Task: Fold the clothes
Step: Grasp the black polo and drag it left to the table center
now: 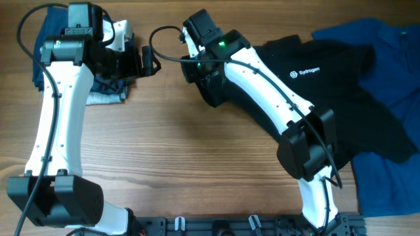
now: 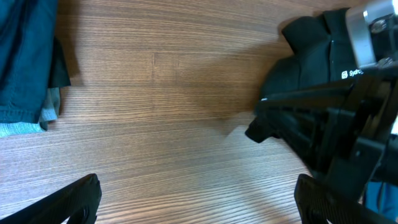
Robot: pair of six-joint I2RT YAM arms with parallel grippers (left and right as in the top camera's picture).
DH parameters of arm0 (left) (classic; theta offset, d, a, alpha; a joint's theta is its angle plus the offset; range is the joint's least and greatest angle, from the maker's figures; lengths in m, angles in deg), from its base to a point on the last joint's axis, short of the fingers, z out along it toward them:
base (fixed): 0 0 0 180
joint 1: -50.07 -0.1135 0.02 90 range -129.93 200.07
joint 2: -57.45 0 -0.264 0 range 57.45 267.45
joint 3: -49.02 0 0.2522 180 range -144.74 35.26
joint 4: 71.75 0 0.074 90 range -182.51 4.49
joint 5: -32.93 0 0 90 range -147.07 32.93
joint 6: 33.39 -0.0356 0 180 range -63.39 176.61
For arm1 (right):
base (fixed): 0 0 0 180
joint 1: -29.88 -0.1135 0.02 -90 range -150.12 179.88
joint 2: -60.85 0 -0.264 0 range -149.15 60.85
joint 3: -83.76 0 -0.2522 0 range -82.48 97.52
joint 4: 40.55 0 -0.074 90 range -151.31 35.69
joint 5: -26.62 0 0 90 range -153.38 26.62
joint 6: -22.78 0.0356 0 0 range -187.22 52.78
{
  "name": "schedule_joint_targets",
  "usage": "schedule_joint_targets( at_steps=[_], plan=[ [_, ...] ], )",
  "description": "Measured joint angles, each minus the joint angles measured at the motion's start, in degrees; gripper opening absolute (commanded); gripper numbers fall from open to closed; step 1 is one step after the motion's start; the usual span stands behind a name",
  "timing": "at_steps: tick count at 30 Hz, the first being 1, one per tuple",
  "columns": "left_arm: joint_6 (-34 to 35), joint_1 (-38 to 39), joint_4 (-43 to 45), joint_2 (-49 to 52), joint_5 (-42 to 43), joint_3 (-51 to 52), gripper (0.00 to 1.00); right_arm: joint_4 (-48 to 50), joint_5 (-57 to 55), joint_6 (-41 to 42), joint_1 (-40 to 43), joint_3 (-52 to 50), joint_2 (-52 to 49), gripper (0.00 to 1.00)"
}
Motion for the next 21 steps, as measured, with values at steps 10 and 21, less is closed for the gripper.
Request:
schedule_joint_targets(
  at_steps=[10, 21],
  plan=[
    [0.0, 0.0, -1.0, 0.0, -4.9, 0.0, 1.0, 1.7, 0.3, 0.0, -6.0, 0.0, 0.0, 0.21],
    [0.2, 1.1, 4.1, 0.2, -0.4, 0.0, 0.69, -9.9, -7.0, 1.2, 20.0, 0.0, 11.9, 0.68]
  ],
)
